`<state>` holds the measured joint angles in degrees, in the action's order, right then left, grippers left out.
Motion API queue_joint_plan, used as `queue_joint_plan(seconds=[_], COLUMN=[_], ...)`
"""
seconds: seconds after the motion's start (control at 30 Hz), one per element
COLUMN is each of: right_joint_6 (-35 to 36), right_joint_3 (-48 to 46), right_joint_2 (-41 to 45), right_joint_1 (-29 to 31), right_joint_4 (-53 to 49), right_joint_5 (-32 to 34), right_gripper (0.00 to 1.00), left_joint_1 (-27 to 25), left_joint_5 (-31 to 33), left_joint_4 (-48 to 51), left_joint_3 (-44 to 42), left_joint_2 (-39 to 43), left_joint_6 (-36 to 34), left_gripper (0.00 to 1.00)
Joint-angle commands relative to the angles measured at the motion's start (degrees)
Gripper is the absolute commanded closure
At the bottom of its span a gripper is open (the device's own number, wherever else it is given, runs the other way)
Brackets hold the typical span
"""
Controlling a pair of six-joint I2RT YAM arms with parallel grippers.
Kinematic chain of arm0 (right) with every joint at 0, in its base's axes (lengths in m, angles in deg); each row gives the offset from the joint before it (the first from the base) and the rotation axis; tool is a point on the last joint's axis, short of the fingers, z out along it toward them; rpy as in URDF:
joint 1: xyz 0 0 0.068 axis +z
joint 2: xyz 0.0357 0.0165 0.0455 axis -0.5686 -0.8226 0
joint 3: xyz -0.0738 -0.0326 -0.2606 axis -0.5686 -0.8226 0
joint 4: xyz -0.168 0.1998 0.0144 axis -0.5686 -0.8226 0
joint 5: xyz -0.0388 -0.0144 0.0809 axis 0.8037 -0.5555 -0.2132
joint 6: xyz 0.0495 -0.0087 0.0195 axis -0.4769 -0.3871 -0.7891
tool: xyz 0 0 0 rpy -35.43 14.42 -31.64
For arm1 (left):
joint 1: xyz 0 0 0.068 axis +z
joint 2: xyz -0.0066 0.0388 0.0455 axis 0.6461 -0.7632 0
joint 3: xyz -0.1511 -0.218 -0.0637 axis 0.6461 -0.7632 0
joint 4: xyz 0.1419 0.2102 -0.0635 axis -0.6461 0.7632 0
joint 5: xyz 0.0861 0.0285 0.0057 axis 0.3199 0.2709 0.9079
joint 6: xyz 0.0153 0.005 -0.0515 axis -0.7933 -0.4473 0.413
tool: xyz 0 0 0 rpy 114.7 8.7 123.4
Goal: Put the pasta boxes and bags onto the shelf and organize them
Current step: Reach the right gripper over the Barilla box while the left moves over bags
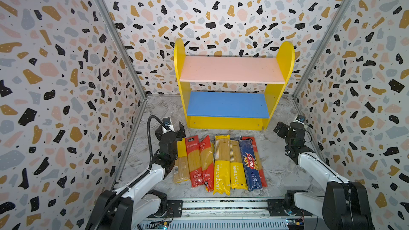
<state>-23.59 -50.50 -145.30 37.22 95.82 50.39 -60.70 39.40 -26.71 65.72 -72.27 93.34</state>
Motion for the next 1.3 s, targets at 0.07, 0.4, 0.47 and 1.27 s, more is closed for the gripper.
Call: queue_joint_plan(seconds=[0.07,0.4,0.47,1.27], right_joint_6=[-7.1,-19.7,-22.4,-39.7], right_joint_3=[4.4,4.1,2.4,-0.4], right_joint_2=[10.1,20.5,23.2,6.4], right_joint_1=[9.1,33.1,37.9,67.4], right_joint_4=[-23.7,-49.0,-49.9,-50.9], right_joint_5=[-0.1,-2.2,-3.6,4.0], right_gripper=[0.01,0.11,0.13,0.11], left_joint_1=[-8.2,-37.8,-44.8,-69.7], left_joint_5=[4.6,13.4,16.0,24.4], left_joint_4=[16.8,33.4,36.8,48.1], left_joint_3=[3.8,4.2,5.9,17.9], left_joint_2=[8.5,10.6,8.4,-5.3], left_joint_6=[11.5,25.5,26.9,31.2], left_gripper=[0.05,0.08,0.08,0.09])
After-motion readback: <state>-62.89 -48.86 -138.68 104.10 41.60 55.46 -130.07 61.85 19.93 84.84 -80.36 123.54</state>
